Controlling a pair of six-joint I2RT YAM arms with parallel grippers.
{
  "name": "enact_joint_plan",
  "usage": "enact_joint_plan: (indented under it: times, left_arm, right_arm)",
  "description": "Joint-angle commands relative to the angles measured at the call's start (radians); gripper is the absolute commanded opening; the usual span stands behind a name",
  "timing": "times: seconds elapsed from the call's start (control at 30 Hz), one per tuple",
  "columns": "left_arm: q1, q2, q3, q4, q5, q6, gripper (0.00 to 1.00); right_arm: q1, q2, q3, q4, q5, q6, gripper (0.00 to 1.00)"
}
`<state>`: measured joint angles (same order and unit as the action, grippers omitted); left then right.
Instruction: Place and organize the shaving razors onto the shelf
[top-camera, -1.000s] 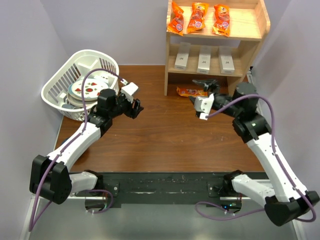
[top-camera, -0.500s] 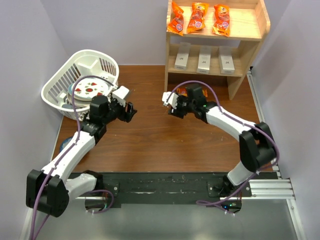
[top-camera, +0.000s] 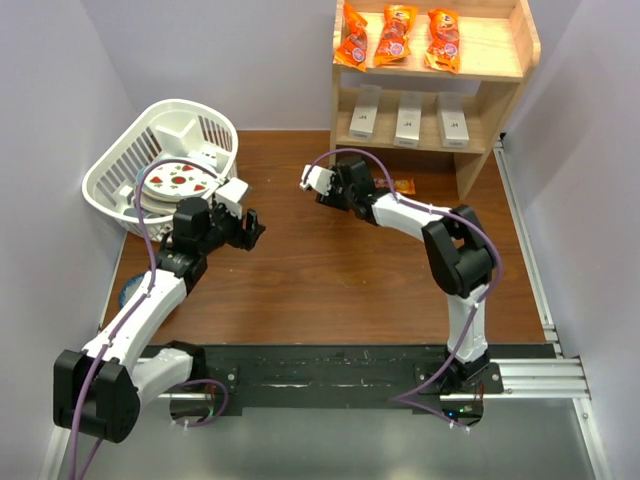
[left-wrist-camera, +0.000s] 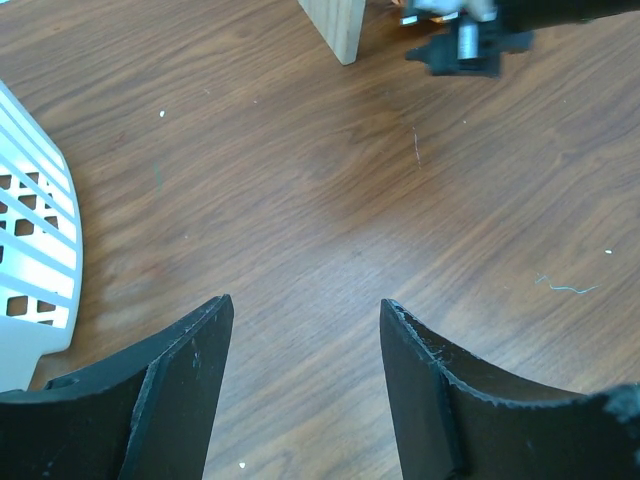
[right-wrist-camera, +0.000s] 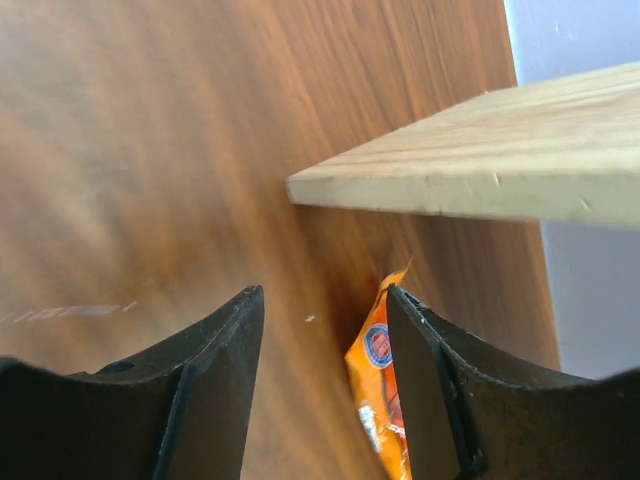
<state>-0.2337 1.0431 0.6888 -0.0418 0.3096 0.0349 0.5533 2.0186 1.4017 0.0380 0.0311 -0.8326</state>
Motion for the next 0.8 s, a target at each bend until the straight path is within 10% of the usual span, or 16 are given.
enact_joint_plan:
  times: [0.0,0.37,0.77]
  left_arm:
    - [0.013,0.005,0.003,0.061,0.002,-0.02,0.66]
    - [0.019,0.047,0.014,0.091,0.006,-0.023,0.66]
    - [0.017,0.112,0.064,0.111,0.032,-0.027,0.66]
  right_arm:
    - [-0.001,0.078,0.117,-0.015,0.115,-0.048,0.54]
    - [-0.007,0.175,0.18,-0.11,0.279,-0.059,0.47]
    - [-0.016,0.121,0.109,-0.155,0.202,-0.083,0.03]
